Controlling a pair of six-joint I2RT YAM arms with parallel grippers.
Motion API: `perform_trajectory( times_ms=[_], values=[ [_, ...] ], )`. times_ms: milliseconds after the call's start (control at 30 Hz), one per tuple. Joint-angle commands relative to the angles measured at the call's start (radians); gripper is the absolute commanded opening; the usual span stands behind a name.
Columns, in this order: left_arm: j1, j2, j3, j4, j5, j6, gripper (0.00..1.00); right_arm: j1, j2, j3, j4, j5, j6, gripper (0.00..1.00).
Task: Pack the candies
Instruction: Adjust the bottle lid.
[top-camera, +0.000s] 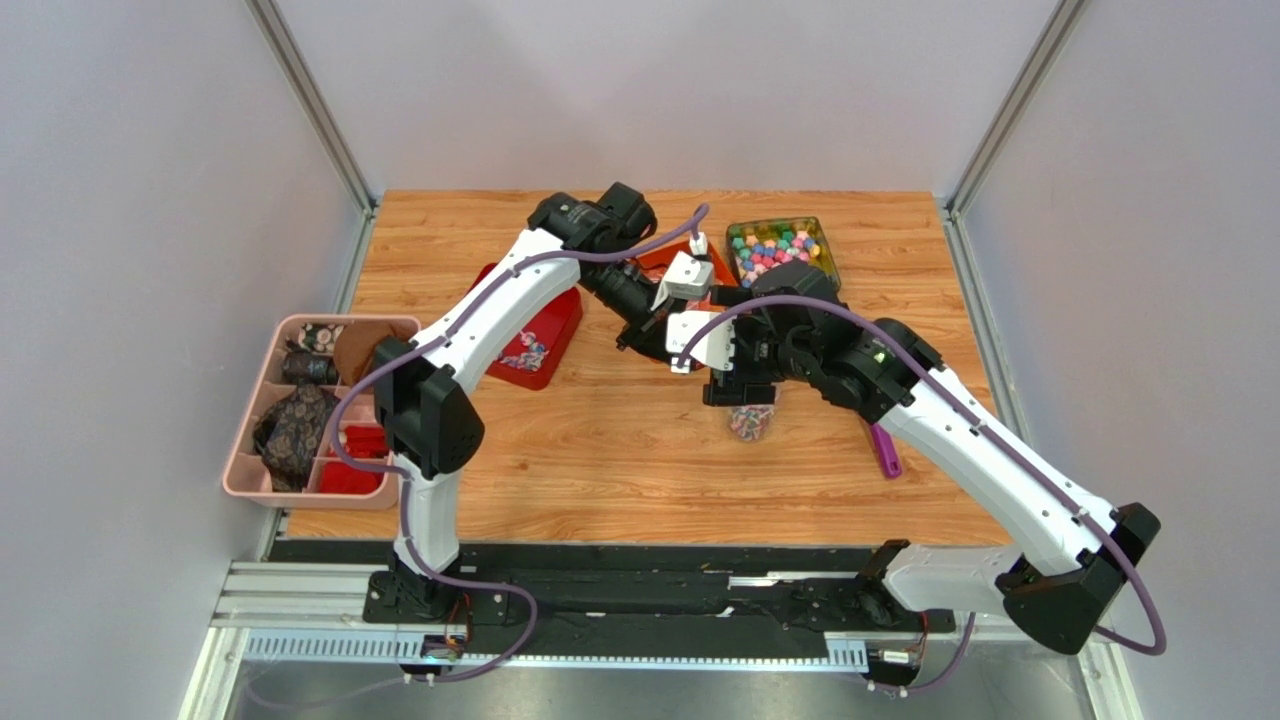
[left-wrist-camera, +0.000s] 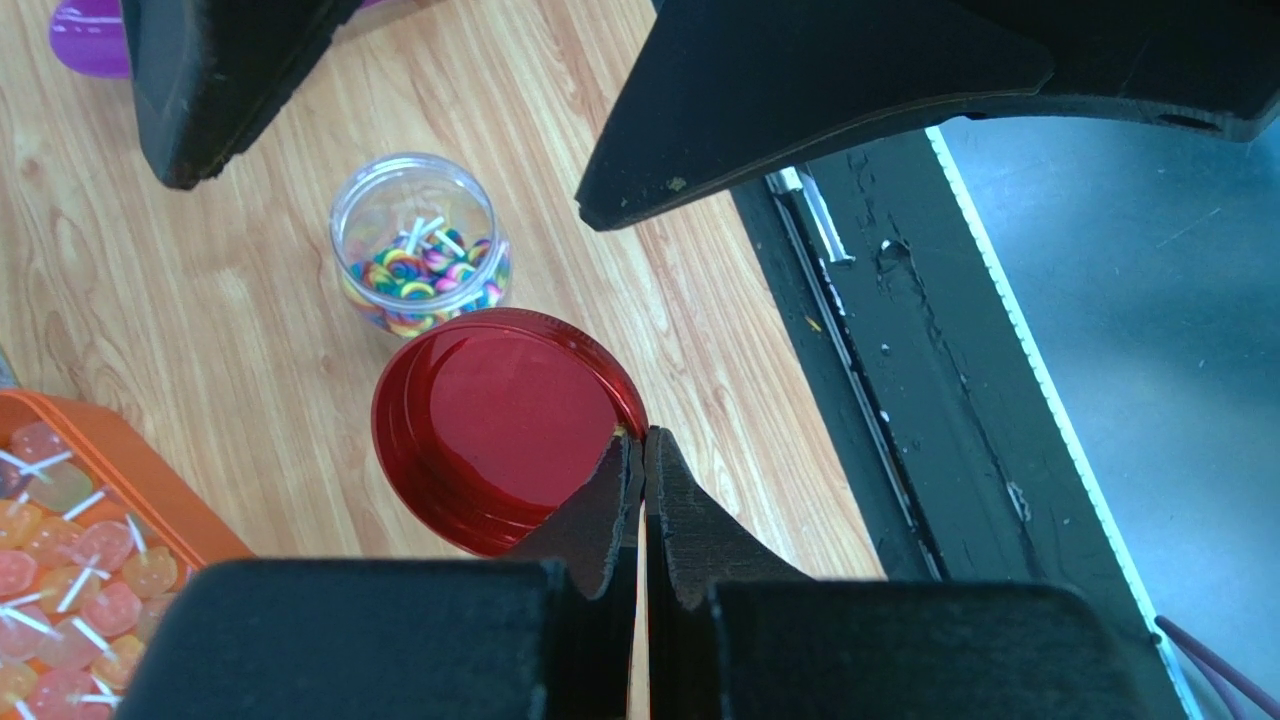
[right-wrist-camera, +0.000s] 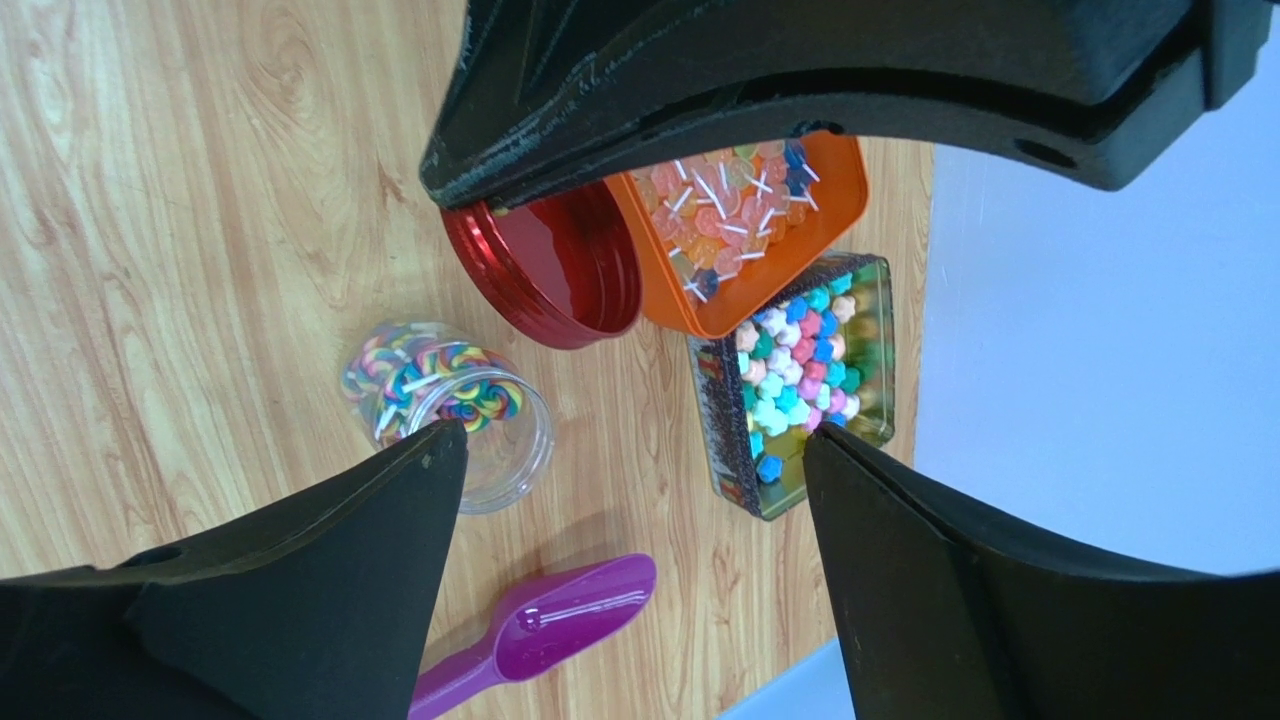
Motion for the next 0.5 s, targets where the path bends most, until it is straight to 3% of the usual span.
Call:
perform_trajectory(
  times_ms=[0, 467],
  values=[
    [-0.041, -0.048, -0.007, -0.307, 0.053, 0.031, 0.00, 0.070, 0.045, -0.042, 0.083, 0.014, -0.070, 0.85],
    [-0.022, -0.042, -0.032, -0.307, 0.053, -0.002, 0.00, 0.093, -0.081, -0.159, 0.132, 0.091, -0.063, 0.83]
  ],
)
